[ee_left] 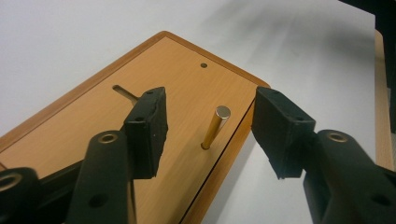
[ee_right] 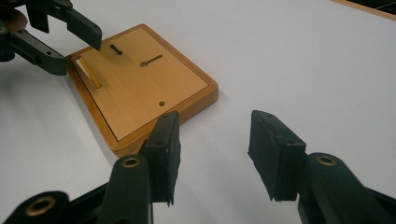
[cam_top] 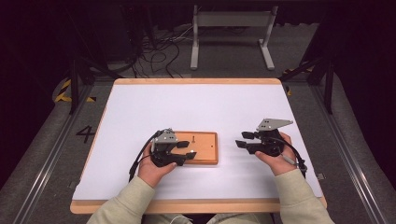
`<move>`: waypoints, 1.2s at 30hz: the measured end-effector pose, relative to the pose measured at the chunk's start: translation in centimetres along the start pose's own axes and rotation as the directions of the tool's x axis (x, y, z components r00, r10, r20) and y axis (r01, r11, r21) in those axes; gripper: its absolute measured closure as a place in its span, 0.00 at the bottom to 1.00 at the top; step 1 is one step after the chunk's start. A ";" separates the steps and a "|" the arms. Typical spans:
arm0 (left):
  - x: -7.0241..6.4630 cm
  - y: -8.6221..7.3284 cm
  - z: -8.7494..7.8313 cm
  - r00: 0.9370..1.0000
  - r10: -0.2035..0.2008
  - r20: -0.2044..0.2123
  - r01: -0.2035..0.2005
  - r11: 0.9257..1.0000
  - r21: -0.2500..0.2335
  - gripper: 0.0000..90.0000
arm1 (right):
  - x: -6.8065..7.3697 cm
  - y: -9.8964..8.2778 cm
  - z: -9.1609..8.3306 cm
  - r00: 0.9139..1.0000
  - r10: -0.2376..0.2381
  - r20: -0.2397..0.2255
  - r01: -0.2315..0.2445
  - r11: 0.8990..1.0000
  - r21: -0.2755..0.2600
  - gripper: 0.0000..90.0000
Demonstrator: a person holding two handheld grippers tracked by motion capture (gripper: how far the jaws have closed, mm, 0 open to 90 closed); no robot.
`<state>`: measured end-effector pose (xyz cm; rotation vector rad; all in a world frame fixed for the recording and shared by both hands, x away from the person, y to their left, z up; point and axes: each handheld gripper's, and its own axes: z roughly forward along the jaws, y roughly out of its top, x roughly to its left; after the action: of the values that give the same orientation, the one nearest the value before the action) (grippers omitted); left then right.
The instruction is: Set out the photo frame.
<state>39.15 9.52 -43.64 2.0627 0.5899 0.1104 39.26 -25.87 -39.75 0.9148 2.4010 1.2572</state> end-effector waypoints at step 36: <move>-1.6 -0.8 1.7 0.950 0.298 -0.093 -0.290 0.953 0.089 0.93 | 0.1 -0.1 0.3 1.000 -0.001 -0.026 0.001 1.000 -0.002 0.59</move>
<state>37.96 7.85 -44.98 2.2169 0.3485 0.3786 39.27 -25.62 -40.05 0.9027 2.4194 1.2781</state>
